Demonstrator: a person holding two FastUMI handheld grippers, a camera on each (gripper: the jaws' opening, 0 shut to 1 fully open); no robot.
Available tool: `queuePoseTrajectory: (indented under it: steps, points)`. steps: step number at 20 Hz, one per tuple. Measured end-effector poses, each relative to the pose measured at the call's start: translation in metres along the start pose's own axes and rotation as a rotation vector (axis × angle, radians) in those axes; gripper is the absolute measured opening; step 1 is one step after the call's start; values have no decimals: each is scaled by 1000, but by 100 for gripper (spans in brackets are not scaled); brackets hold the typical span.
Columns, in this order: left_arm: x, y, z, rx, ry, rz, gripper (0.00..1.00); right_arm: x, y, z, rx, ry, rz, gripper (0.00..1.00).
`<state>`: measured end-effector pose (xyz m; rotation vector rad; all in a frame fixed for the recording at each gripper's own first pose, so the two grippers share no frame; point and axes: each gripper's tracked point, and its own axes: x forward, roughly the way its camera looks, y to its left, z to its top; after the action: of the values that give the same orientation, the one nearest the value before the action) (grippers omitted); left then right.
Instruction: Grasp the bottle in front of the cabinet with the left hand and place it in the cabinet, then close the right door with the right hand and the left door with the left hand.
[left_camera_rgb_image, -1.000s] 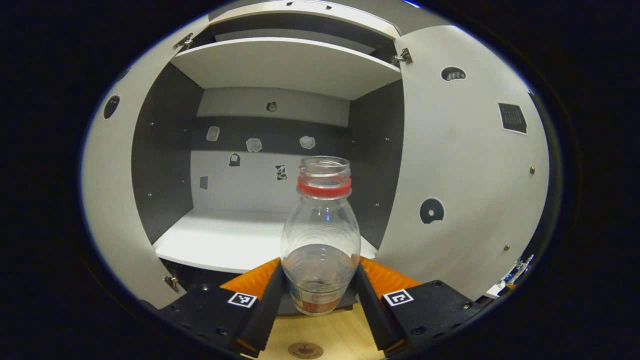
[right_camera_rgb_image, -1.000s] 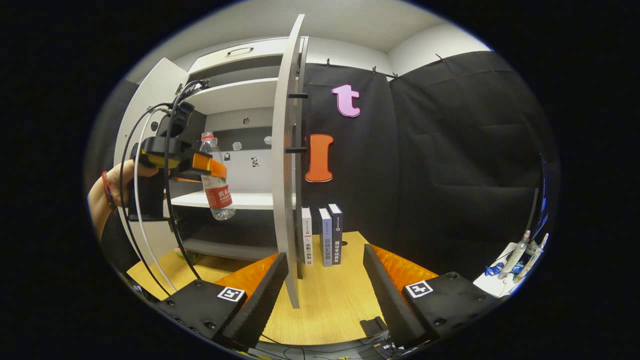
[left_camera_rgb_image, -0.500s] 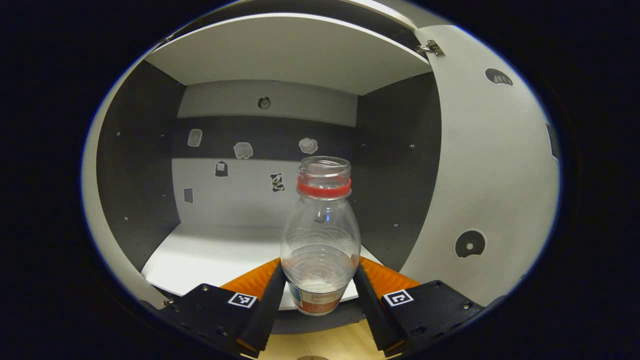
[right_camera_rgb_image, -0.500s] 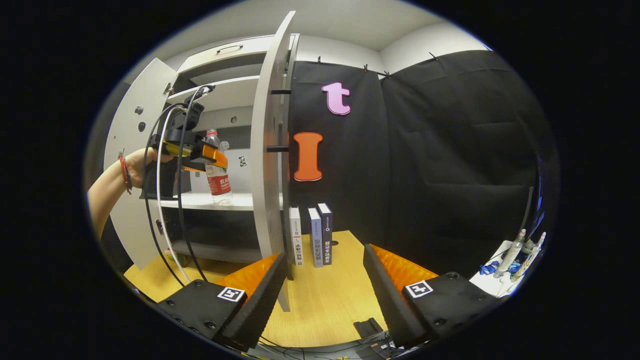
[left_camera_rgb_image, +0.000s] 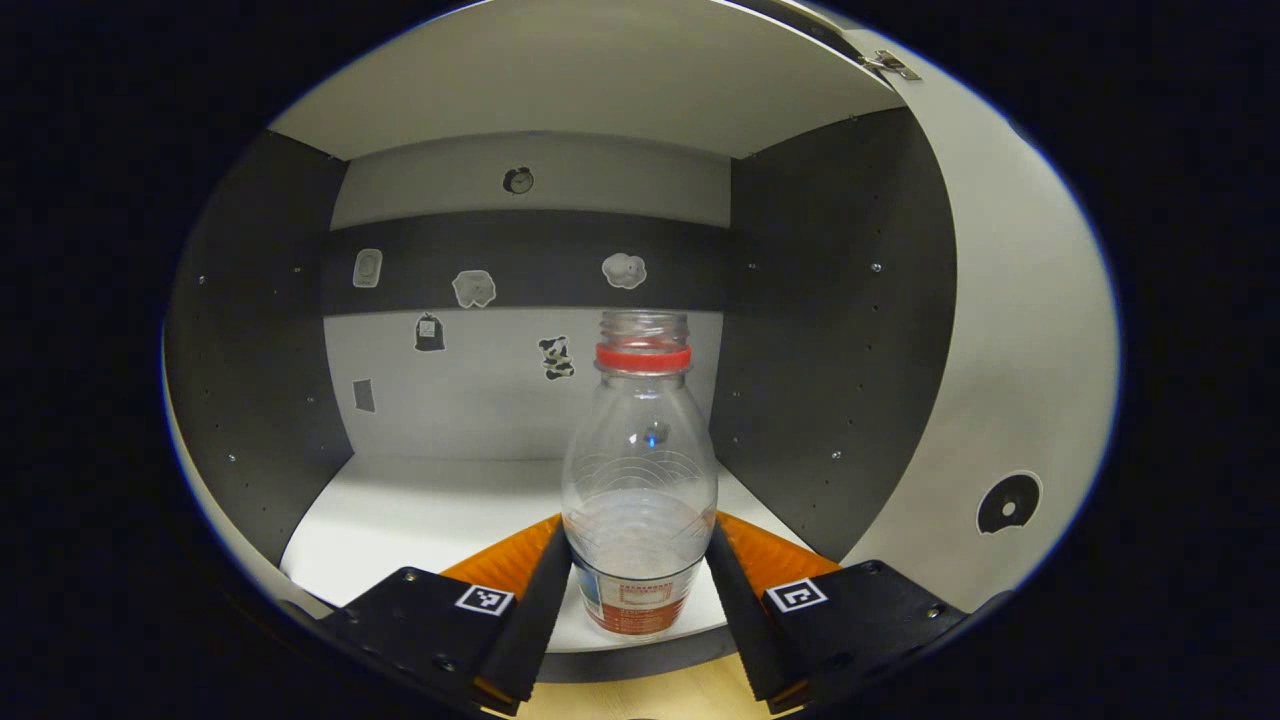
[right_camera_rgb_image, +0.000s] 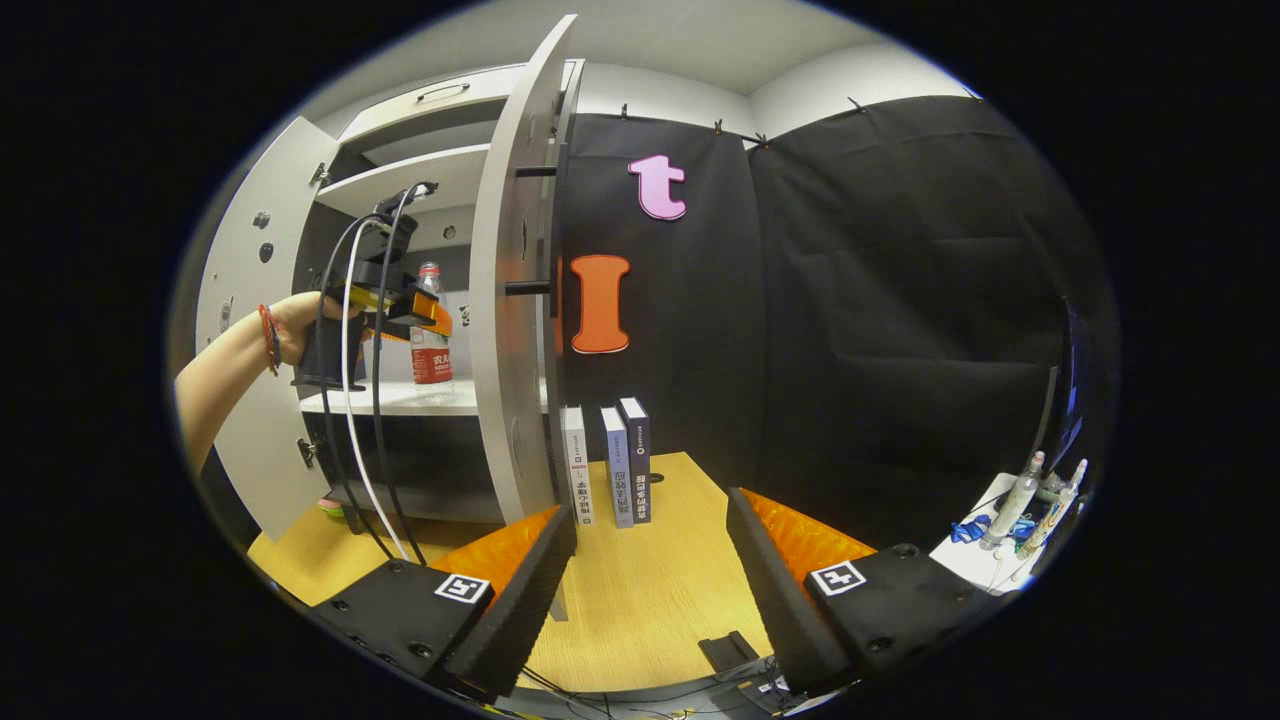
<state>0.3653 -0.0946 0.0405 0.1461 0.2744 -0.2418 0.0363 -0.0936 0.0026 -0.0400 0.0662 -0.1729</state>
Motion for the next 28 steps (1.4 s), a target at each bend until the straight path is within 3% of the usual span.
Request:
queuePoseTrajectory:
  steps: [6,9,14,21,28]
  points:
    - [2,3,-1,-7,-2,8,84,2,0,-1,11,8,-9,100]
    - [-7,3,5,-7,-25,12,94,0,3,1,7,5,-5,100]
    - [-35,1,14,-12,-63,6,94,-4,11,3,5,-3,12,100]
    - [-97,9,17,-43,-116,15,94,-5,11,19,-13,-43,26,100]
    - [-183,35,12,-60,-181,81,94,-9,17,23,-42,-36,81,100]
